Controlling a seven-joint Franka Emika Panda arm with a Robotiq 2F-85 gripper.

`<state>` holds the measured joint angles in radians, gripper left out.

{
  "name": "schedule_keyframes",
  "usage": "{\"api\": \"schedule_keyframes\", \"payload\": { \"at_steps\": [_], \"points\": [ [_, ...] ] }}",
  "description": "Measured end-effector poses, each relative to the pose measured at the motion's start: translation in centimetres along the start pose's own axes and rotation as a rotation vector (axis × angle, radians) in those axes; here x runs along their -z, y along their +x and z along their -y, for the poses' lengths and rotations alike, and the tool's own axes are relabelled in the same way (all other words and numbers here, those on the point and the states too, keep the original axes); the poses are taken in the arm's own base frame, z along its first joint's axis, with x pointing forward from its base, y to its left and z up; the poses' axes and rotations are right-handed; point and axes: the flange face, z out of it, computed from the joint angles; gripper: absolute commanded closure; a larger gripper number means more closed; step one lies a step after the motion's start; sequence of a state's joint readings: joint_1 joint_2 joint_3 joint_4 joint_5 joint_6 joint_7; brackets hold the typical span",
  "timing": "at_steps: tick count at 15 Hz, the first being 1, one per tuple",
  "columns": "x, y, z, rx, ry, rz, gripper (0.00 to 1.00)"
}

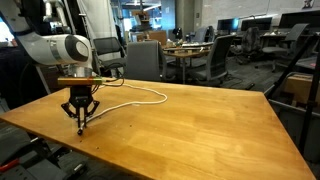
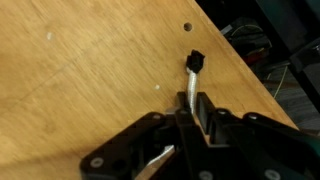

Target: Tie a knot

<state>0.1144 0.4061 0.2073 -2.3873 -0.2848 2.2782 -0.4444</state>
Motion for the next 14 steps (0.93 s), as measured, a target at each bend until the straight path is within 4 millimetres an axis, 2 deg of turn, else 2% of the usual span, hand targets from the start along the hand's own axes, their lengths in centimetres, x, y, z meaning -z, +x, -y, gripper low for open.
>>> {"api": "schedule_keyframes", "payload": {
  "at_steps": [3,6,8,11,14],
  "points": [
    [0.5,-1.1,-0.4,0.023,0.008,0.015,0.27],
    [2.0,-3.8,0.6,0.148,-0.026,-0.001,0.04],
    [2.5,-6.2,1.8,0.215,-0.082,-0.022,0.0],
    [2.0,-9.9,3.3,0.268,-0.161,-0.031,0.0],
    [2.0,-9.5,3.2,0.272,-0.159,-0.031,0.0]
  ]
}}
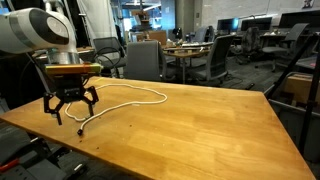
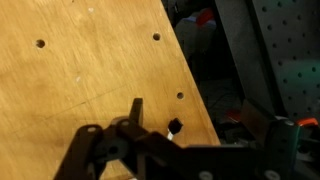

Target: Tie a knot

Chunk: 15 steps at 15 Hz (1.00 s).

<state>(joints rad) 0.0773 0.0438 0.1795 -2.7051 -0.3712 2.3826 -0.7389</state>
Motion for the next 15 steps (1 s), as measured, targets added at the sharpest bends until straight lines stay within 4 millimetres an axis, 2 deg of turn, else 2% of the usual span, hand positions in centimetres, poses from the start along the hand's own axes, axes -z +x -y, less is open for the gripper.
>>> {"api": "schedule_keyframes", "payload": {
  "at_steps": [3,7,11,15],
  "points": [
    [-0.5,0.3,-0.1,0.09,-0.044,0.043,0.0],
    [0.1,0.5,1.0,0.23,-0.163,0.022,0.0],
    [1.8,0.5,-0.9,0.295,-0.31,-0.104,0.0],
    [1.9,-0.6,-2.0,0.303,-0.338,-0.149,0.0]
  ]
}}
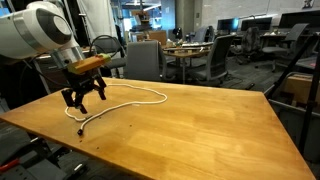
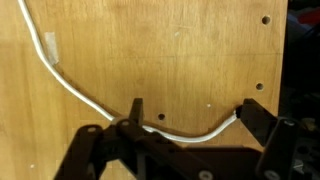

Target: Tie a knot

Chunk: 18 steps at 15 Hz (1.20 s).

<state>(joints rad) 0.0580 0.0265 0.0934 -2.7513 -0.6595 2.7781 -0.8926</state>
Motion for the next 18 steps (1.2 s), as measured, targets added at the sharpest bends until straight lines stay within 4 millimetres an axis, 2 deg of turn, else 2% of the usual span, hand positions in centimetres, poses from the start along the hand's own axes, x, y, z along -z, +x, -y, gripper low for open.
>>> {"api": "schedule_keyframes", "payload": {
  "at_steps": [4,7,9,12,15,18],
  "points": [
    [-1.2,0.9,0.5,-0.036,0.063,-0.043,0.0],
    [-2.6,4.0,0.9,-0.082,0.09,-0.179,0.0],
    [-2.5,6.0,0.7,-0.118,0.064,-0.274,0.0],
    [-1.2,7.9,0.2,-0.171,-0.006,-0.383,0.0],
    [-1.3,8.0,0.3,-0.177,-0.006,-0.39,0.0],
    [-2.3,7.4,0.9,-0.178,0.075,-0.321,0.0]
  ]
}}
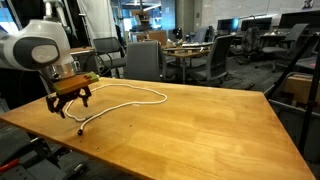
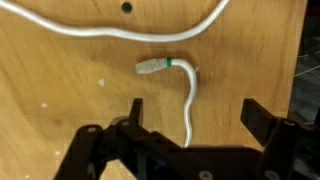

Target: Tie a knot

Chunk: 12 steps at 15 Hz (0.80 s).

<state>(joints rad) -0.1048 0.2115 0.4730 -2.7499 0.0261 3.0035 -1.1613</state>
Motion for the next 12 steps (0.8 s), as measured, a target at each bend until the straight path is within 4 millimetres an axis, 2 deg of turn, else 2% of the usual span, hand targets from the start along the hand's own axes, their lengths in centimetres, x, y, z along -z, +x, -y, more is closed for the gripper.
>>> {"api": "schedule_keyframes", "payload": {
  "at_steps": [2,3,4,6,7,10,12],
  "points": [
    [-0.3,-0.5,0.3,-0.018,0.048,0.074,0.01],
    [-0.5,-0.3,0.5,-0.017,0.066,0.105,0.05],
    [-0.6,0.2,0.5,-0.012,0.079,0.127,0.07],
    [-1.0,1.7,0.5,0.003,0.086,0.145,0.18],
    [-1.3,2.5,0.3,0.007,0.092,0.149,0.33],
    [-2.6,4.0,-0.4,0.007,0.106,0.144,0.58],
    [-3.7,4.1,-1.1,-0.007,0.112,0.143,0.72]
  ]
}}
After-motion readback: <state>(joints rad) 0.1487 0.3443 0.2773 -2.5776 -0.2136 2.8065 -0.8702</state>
